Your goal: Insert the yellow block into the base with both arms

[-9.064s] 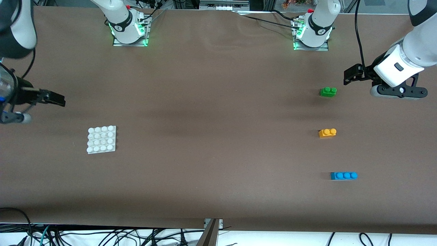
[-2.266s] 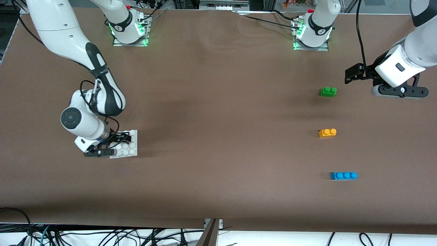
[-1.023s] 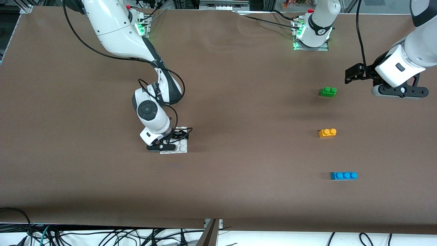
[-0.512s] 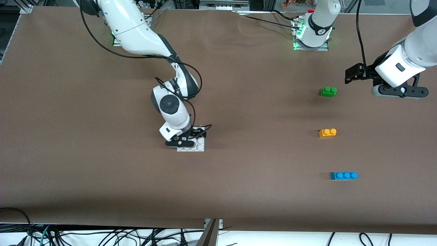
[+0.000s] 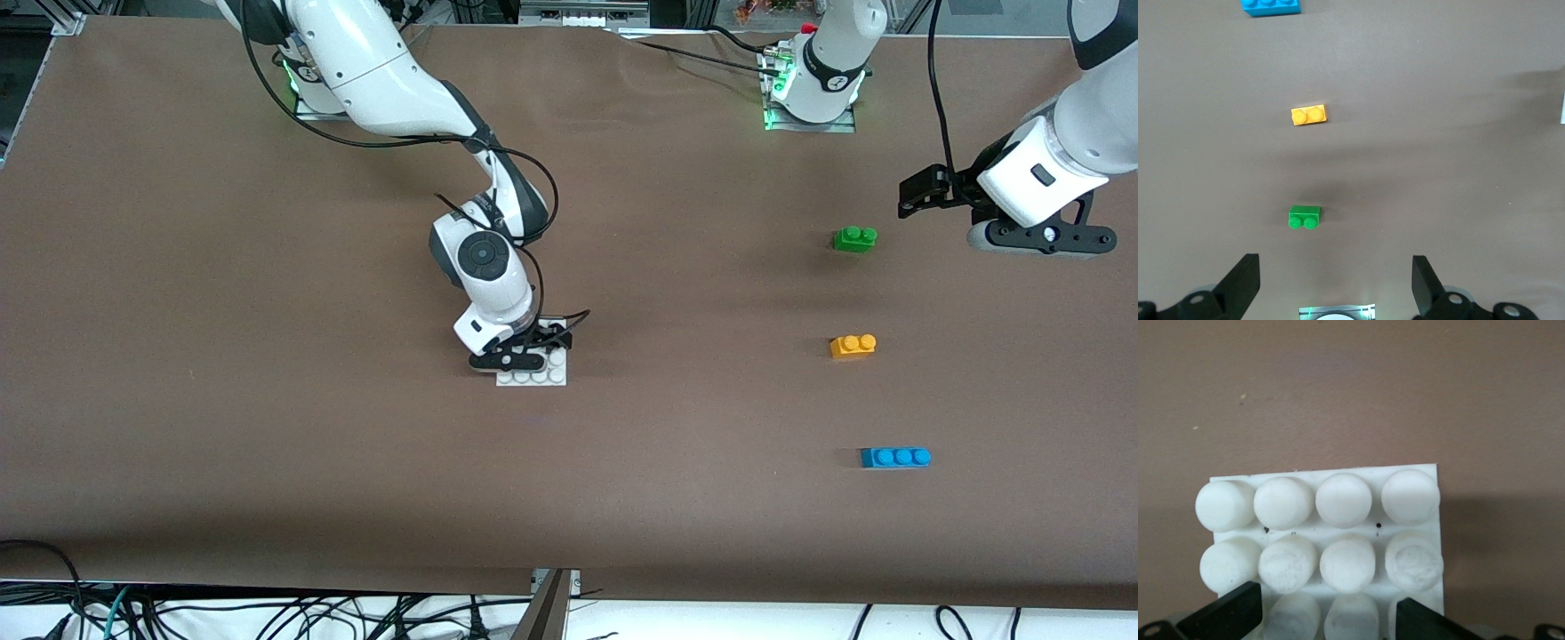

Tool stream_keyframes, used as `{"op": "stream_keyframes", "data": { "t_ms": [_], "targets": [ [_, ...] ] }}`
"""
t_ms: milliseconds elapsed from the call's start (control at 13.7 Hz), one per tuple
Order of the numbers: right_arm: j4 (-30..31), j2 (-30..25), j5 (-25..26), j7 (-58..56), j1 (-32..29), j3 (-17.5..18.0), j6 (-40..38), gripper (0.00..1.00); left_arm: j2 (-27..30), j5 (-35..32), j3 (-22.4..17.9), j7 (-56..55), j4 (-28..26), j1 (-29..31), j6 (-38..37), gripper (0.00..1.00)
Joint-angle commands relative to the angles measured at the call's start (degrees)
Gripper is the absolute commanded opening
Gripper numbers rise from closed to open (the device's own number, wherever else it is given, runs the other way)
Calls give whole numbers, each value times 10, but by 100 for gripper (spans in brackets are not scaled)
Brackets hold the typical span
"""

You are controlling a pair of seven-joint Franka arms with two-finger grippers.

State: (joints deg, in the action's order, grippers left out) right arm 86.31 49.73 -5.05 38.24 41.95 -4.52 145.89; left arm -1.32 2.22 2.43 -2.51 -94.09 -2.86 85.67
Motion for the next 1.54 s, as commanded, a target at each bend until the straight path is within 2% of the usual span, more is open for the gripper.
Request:
{"op": "stream_keyframes", "data": {
  "t_ms": [0, 292, 585, 877, 1243, 1462],
  "targets": [
    [-50, 41, -14, 41, 28, 2, 10, 100, -5, -4, -1, 13, 13, 2, -9, 100],
    [-81, 70, -13, 67, 49, 2, 11, 100, -5, -3, -1, 12, 14, 2, -9, 100],
    [-92, 76, -13, 75, 56, 2, 12, 100, -8, -5, -1, 12, 14, 2, -8, 100],
    [-95, 75, -12, 70, 56, 1, 6, 100, -33, -13, -2, 8, 14, 1, 4, 100],
    [-106, 52, -11, 68, 54, -2, -10, 100, -93, -23, -10, 1, 1, 14, 105, 100],
    [-154, 42, -8, 65, 52, -8, -88, 100, -140, -23, -10, -4, -12, 26, 170, 100]
  ]
}}
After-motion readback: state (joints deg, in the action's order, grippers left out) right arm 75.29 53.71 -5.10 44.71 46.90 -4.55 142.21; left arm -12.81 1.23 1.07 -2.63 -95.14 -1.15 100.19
